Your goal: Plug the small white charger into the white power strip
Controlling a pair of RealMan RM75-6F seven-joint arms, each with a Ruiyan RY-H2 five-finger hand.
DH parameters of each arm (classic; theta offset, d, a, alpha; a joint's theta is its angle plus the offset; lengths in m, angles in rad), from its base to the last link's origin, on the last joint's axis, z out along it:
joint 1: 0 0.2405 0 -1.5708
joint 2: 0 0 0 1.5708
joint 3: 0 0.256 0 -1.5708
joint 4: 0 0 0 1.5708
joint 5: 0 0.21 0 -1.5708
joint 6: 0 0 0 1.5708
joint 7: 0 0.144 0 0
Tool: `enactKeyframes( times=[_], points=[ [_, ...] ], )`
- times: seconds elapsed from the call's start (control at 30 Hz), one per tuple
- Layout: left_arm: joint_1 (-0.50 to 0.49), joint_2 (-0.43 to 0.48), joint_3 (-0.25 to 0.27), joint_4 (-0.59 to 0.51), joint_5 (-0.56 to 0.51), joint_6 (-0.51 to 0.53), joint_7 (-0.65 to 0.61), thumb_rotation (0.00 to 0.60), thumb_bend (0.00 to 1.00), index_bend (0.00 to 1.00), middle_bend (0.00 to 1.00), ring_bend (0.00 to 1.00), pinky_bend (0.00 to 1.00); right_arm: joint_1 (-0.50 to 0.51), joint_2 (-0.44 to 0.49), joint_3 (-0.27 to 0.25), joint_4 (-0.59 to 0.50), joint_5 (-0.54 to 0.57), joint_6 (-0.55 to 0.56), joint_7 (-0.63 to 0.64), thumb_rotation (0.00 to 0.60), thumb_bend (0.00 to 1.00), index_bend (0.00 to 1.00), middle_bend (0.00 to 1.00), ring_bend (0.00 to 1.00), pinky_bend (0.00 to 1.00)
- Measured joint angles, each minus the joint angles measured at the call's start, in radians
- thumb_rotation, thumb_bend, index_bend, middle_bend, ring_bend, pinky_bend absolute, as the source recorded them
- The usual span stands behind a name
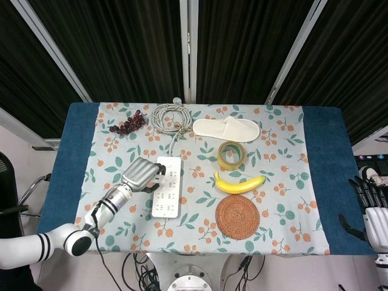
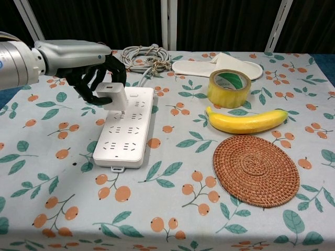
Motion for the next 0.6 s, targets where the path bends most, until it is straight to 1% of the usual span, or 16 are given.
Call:
enactKeyframes(
  times=[0.17, 0.6],
  points=[
    [-0.02, 0.001, 0.011, -0.015, -0.049, -0.009, 0.024, 0.6, 0.42, 0.64, 0.73, 0.6, 0.64, -0.001, -0.002, 0.0, 0.003, 0.001, 0.0, 0.002, 0.6, 0.27, 0.0, 0.0, 0.0, 0.0],
    [-0.036, -0.008, 0.032, 0.005, -0.079, 0.01, 0.025, 0.6, 0.42, 0.64, 0.73, 0.6, 0.64, -0.001, -0.002, 0.0, -0.001, 0.002, -0.001, -0.003, 0.6, 0.27, 0.0, 0.0, 0.0, 0.0]
  ],
)
